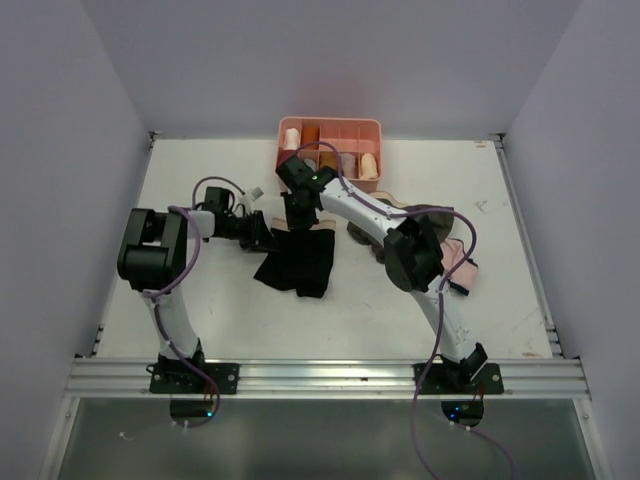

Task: Roll the underwear
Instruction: Fold the underwear

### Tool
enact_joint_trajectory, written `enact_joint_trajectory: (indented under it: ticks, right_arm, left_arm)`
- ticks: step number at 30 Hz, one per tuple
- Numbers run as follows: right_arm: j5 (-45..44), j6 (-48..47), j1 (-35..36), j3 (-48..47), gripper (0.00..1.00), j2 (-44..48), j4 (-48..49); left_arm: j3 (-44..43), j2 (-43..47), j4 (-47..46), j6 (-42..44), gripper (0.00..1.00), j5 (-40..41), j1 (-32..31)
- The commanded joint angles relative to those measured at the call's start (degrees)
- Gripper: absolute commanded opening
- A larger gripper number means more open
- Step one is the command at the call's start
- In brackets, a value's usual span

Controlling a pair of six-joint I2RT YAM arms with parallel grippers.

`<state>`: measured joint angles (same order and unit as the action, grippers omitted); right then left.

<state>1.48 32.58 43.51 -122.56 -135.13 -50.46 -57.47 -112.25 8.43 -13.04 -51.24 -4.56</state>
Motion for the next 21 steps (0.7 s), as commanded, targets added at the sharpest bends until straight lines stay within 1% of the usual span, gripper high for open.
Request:
enact_joint_trajectory:
  ticks: [1,4,7,8,11,15,17,20,21]
  right_arm:
    - [-1.3,0.6,-0.1,-2.6,0.0,3.5,-0.4]
    - [-1.3,0.1,-0.2,-1.7,0.0,4.1,-0.6]
    - [-1.2,-0.1,-0.5,-0.9,0.0,4.1,-0.5]
    - [-1.0,-0.1,-0.6,-0.9,0.0,4.1,-0.5]
    - [0.4,0.4,-0.9,-0.7,0.0,3.6,-0.4]
    - [1.7,0.5,-1.1,-0.8,0.0,3.4,-0.3]
    - [2.3,0.6,-1.1,-0.7,0.0,3.6,0.3]
    - [3.8,1.3,-1.4,0.3,0.0,4.4,1.7]
    - [4.1,1.4,-1.5,0.5,0.0,4.5,1.9]
  left_arm:
    - [1.7,1.0,1.3,1.8,0.24,12.5,-0.4]
    - [3.2,4.6,0.3,2.1,0.26,12.9,-0.1]
    - [4.0,8.9,-2.3,4.7,0.35,9.5,0.5]
    - [4.0,9.8,-2.5,5.7,0.41,8.9,0.6]
    - [4.6,13.4,-4.9,9.4,0.49,2.1,1.3]
    - [4.4,13.4,-5.9,10.2,0.52,-2.1,0.9]
    - [4.6,13.3,-6.6,10.4,0.55,-2.0,0.3]
    - [4.7,13.1,-7.5,10.0,0.56,-0.4,-1.4]
    - [4.8,13.0,-9.7,10.0,0.56,0.1,-2.2]
